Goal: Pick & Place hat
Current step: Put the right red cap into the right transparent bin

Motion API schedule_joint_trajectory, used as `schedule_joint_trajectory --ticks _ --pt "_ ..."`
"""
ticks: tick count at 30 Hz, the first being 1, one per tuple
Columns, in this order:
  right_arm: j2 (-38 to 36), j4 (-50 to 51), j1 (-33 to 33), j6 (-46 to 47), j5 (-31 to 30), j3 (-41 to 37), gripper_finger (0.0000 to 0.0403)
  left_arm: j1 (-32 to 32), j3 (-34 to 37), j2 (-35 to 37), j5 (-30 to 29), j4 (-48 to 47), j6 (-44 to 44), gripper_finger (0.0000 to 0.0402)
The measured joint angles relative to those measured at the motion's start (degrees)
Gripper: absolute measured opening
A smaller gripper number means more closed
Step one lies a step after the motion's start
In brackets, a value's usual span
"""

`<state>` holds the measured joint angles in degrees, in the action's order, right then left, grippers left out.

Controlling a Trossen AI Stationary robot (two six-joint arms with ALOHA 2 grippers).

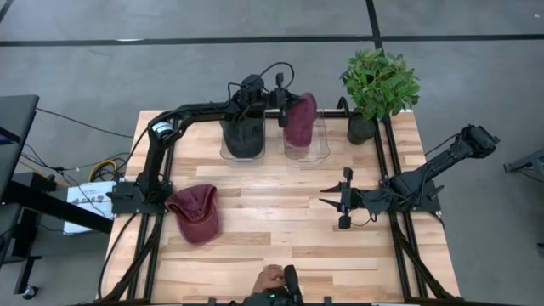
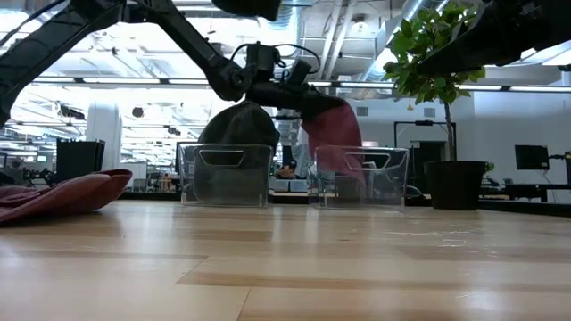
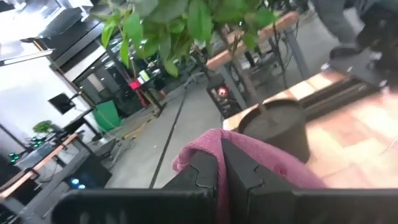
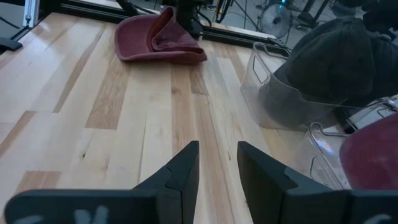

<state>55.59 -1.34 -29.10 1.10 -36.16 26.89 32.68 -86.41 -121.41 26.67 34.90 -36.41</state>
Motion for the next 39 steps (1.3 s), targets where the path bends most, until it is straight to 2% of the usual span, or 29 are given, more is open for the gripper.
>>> schedule_joint_trajectory --ticks 10,18,23,30,33,39 --pt "0.0 0.0 0.0 0.0 0.0 0.0 0.0101 -1.3 0.0 -0.1 -0.3 0.2 1.9 0.0013" --pt "0.0 0.0 0.0 0.0 0.1 0.0 0.0101 -1.8 0.0 -0.1 -0.5 0.2 5.5 0.0073" --pt "0.0 0.0 0.0 0.0 0.1 0.0 0.0101 -3.2 0.0 -0.1 0.5 0.1 4.2 0.0101" --pt "0.0 0.0 0.0 0.0 0.1 0.0 0.0101 -4.2 0.0 -0.1 0.6 0.1 -3.7 0.0104" --pt "0.0 0.0 0.0 0.0 0.1 0.0 0.0101 -4.8 0.0 -0.1 3.8 0.0 -6.9 0.0104" --pt "0.0 0.0 0.0 0.0 0.1 0.0 0.0101 -4.6 0.0 -0.2 4.4 -3.9 -8.4 0.0086"
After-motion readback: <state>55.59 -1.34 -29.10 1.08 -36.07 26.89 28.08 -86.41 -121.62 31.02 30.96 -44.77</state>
